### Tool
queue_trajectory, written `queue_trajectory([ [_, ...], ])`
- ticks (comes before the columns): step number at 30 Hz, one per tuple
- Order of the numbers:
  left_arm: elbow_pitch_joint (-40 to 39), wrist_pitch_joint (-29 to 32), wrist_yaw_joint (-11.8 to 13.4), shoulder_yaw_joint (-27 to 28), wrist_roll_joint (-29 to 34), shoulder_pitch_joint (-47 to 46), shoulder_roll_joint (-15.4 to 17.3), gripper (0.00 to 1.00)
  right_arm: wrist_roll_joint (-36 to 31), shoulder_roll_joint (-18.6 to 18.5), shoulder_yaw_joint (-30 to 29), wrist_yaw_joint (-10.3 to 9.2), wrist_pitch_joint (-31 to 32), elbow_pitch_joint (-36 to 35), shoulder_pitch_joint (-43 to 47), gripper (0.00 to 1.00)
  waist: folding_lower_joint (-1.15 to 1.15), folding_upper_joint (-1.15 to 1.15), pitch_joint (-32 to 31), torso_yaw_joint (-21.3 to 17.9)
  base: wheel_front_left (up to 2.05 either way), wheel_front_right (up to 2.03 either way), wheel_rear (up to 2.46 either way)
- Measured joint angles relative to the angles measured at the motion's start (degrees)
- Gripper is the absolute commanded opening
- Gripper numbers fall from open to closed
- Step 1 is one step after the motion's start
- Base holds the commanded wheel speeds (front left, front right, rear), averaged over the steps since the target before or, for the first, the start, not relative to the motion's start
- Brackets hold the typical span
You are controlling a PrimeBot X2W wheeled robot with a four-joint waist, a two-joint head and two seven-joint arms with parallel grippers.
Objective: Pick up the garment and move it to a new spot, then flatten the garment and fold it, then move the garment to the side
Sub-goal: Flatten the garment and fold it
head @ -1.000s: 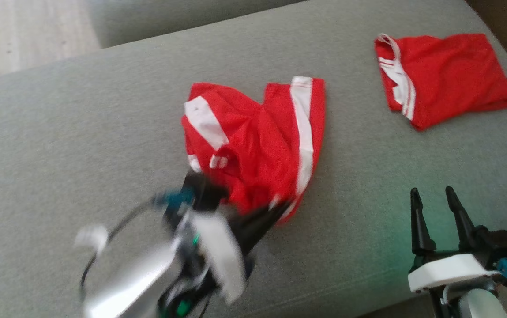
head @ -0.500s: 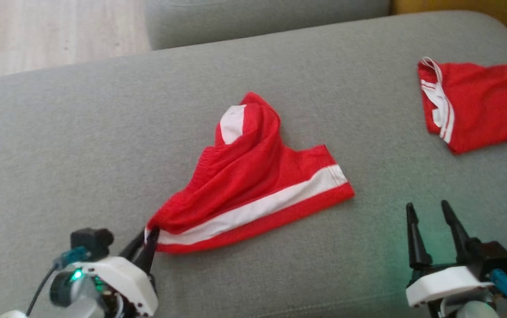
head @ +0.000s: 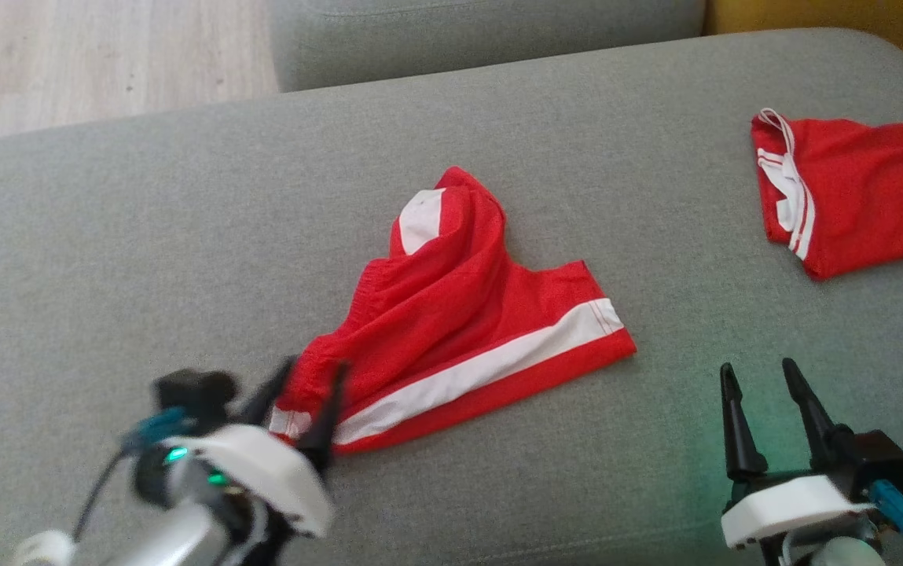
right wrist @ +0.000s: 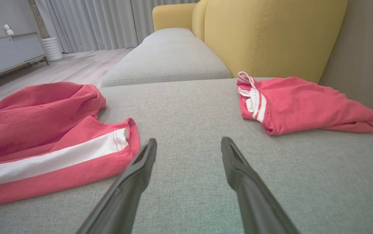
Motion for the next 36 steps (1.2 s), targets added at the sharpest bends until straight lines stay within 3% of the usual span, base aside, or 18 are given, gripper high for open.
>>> queue_trajectory([
  [2, -3.0, 1.3, -0.6, -2.8, 1.8, -1.8, -1.1, 1.00, 0.0, 0.0, 0.2, 0.00, 0.0, 0.0, 0.0, 1.00, 0.00, 0.00, 0.3, -0.3, 0.00, 0.00, 0.00],
  [5, -3.1, 3.7, -2.8, -7.7, 3.7, -5.3, -5.5, 1.00, 0.3, 0.0, 1.1, 0.00, 0.0, 0.0, -0.1, 1.00, 0.00, 0.00, 1.2, -0.9, 0.00, 0.00, 0.00],
  [12, 11.7, 5.9, -7.8, -14.0, 6.9, -12.9, -13.9, 1.00, 0.6, 0.0, 1.5, 0.00, 0.0, 0.0, -0.4, 1.00, 0.00, 0.00, 2.6, -3.6, 0.00, 0.00, 0.00],
  [19, 25.7, 5.0, -10.4, -15.9, 10.5, -18.9, -17.0, 1.00, 1.2, 0.0, 1.2, 0.00, 0.0, 0.0, -0.5, 1.00, 0.00, 0.00, 3.6, -6.3, 0.00, 0.00, 0.00],
  [26, 33.7, 5.1, -13.6, -17.1, 10.4, -21.7, -19.7, 1.00, 1.6, 0.0, 1.2, 0.00, 0.0, 0.0, -0.5, 1.00, 0.00, 0.00, 3.8, -6.8, 0.00, 0.00, 0.00],
  [27, 34.6, 5.1, -14.2, -17.2, 10.4, -22.0, -20.0, 0.76, 1.6, 0.0, 1.2, 0.00, 0.0, 0.0, -0.5, 1.00, 0.00, 0.00, 3.8, -6.9, 0.00, 0.00, 0.00],
  [28, 36.0, 5.1, -15.6, -17.1, 9.7, -22.3, -20.6, 0.39, 1.8, 0.0, 1.2, 0.00, 0.0, 0.0, -0.5, 1.00, 0.00, 0.00, 3.7, -6.9, 0.00, 0.00, 0.00],
  [29, 36.6, 5.1, -16.1, -17.2, 9.4, -22.4, -21.0, 0.29, 2.0, 0.0, 1.2, 0.01, 0.0, 0.0, -0.5, 1.00, 0.00, 0.00, 3.7, -6.9, 0.00, 0.00, 0.00],
  [31, 37.8, 5.1, -17.2, -17.1, 8.4, -22.4, -21.8, 0.00, 2.0, 0.0, 1.2, 0.00, 0.0, 0.1, -0.5, 1.00, 0.00, 0.00, 3.5, -6.9, 0.00, 0.00, 0.00],
  [36, 39.7, 4.3, -17.9, -17.6, 8.9, -22.4, -22.2, 0.00, 2.0, 0.0, 1.1, 0.00, 0.0, 0.1, -0.8, 1.00, 0.00, 0.00, 3.4, -6.9, 0.00, 0.00, 0.00],
])
